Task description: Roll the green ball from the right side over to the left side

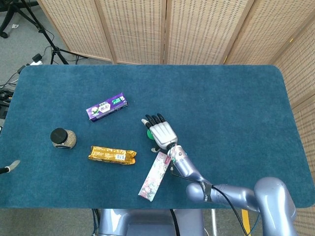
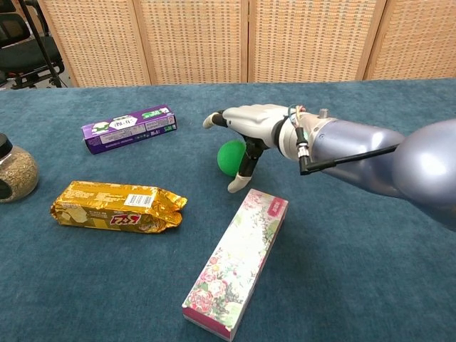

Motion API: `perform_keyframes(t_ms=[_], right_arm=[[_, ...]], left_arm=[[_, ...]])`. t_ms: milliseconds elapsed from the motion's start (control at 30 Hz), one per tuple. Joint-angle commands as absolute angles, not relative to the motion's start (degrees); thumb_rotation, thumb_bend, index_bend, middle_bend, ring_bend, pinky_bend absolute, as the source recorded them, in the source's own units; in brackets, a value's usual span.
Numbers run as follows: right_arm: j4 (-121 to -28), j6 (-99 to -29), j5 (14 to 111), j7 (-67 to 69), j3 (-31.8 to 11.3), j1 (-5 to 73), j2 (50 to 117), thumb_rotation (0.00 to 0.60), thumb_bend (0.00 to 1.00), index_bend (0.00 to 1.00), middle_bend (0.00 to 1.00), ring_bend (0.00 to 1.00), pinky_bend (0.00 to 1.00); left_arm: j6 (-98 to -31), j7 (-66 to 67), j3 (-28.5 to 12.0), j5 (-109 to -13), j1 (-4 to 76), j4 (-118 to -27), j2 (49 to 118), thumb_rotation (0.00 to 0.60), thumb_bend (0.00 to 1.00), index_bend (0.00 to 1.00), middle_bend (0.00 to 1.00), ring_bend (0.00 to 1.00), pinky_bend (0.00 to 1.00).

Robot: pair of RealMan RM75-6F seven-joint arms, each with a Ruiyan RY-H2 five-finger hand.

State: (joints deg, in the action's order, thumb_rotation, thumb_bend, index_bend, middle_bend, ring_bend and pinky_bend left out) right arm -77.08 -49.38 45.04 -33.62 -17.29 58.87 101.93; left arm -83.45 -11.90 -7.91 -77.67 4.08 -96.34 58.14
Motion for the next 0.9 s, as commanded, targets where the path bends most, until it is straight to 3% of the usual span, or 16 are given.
perform_keyframes(t_ms=[33, 300, 433, 567, 700, 900], right_arm=[[-85.7, -52.7, 47.7, -33.7, -17.5, 57.1, 96.3, 0.6, 0.0, 0.0, 0.0, 0.0, 0.0], [-107.3, -66.4, 64.3, -30.8, -13.8, 46.2, 76.8, 0.6, 0.0, 0.0, 0.0, 0.0, 0.0], [-111.3, -76.3, 76.0, -24.1, -9.5, 37.2, 68.1, 0.6, 0.0, 0.0, 0.0, 0.0, 0.0], [-109.6, -83.8, 82.1, -17.8, -5.9, 30.3, 64.2, 0.6, 0.0, 0.0, 0.0, 0.0, 0.0], [-103.2, -93.2, 85.7, -9.5, -3.3, 22.4, 63.8, 0.6, 0.0, 0.0, 0.0, 0.0, 0.0], [-96.6, -100.3, 86.3, -1.3, -2.3, 15.2, 64.8, 0.6, 0.0, 0.0, 0.0, 0.0, 0.0]], left_arm=[[-83.6, -11.9, -7.8, -78.2, 4.1, -96.4, 58.0, 0.6, 0.0, 0.0, 0.0, 0.0, 0.0], [-82.8, -11.2, -8.0, -83.1, 6.9, -96.8, 56.7, 0.6, 0.0, 0.0, 0.0, 0.0, 0.0], [-80.4, -11.4, -9.3, -86.6, 10.9, -98.4, 55.3, 0.6, 0.0, 0.0, 0.0, 0.0, 0.0], [-76.8, -10.8, -10.7, -88.5, 15.1, -100.7, 54.3, 0.6, 0.0, 0.0, 0.0, 0.0, 0.0], [-68.9, -5.6, -12.4, -88.6, 21.9, -104.5, 54.2, 0.6, 0.0, 0.0, 0.0, 0.0, 0.0], [-57.0, 6.4, -15.2, -80.3, 32.1, -106.4, 59.7, 0.6, 0.0, 0.0, 0.0, 0.0, 0.0]])
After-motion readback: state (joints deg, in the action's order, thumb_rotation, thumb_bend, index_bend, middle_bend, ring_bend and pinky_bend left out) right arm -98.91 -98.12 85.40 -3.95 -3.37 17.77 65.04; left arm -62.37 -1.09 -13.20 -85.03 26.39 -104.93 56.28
